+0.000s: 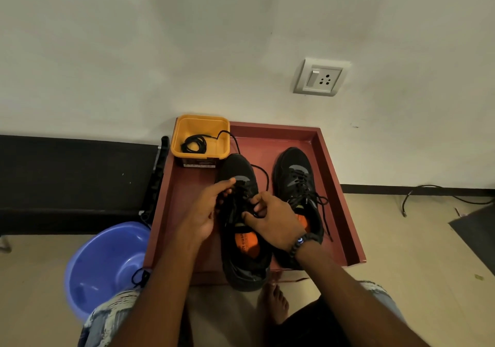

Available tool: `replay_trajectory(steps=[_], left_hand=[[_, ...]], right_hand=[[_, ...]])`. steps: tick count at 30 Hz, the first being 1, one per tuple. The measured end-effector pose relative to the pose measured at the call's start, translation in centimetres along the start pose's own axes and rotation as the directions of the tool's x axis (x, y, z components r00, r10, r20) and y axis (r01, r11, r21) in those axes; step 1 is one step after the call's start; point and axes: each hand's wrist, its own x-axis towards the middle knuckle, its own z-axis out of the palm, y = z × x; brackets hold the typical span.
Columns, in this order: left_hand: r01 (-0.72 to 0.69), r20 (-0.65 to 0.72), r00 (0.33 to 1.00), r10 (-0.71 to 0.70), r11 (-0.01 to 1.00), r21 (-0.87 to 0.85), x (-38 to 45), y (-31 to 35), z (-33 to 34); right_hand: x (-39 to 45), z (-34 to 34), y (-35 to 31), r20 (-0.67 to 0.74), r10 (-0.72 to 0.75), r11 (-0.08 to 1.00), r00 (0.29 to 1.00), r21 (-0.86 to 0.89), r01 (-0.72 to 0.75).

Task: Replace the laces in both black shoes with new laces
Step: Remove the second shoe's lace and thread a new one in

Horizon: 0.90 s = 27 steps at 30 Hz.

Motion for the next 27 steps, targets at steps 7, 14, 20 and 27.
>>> replay_trajectory(steps=[7, 14, 20, 27], left_hand=[[-0.479, 0.283, 0.876, 0.391, 0.624, 0.617, 0.5, -0.7, 0.7], [-0.157, -0.065, 0.987, 0.146, 0.960, -0.233, -1.0, 1.0, 1.6], [-0.164, -0.008, 0.975, 0.224, 0.737, 0.656, -1.4, 1.9, 0.0], [-0.237, -0.043, 0.970, 0.240, 0.888, -0.393, -1.9, 2.4, 0.0]], right_hand=[[0.0, -0.5, 0.1, 0.030, 0.026, 0.997, 0.999, 0.069, -0.028], [-0.7, 0.2, 0.1, -0.035, 0.046, 0.984, 0.998, 0.176, -0.039], [-0.8, 1.0, 0.3, -0.069, 0.046, 0.981, 0.997, 0.189, -0.032], [-0.7, 0.8, 0.2, -0.057, 0.054, 0.981, 0.997, 0.192, -0.042]])
